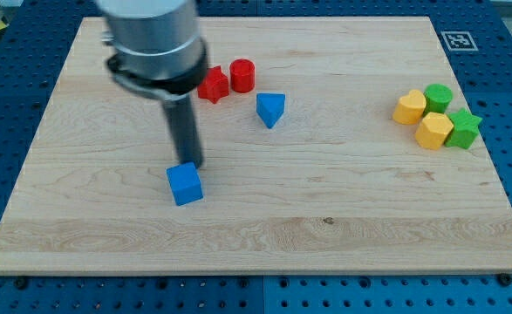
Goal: Place your arm to the left of the heart
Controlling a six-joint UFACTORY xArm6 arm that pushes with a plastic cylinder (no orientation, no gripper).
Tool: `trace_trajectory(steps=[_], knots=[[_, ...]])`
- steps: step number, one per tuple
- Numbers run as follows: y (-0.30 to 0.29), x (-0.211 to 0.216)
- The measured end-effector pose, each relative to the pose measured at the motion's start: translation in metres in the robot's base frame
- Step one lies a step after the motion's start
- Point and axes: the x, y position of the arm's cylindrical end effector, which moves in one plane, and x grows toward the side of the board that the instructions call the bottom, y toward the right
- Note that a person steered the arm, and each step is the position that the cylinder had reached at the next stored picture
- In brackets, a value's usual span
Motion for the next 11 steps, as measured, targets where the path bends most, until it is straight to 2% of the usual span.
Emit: trace_trajectory(steps=[3, 4, 9, 11], knots=[[0.188, -0.008], [0.201, -0.028], [0.201, -0.054], [0.201, -0.082]])
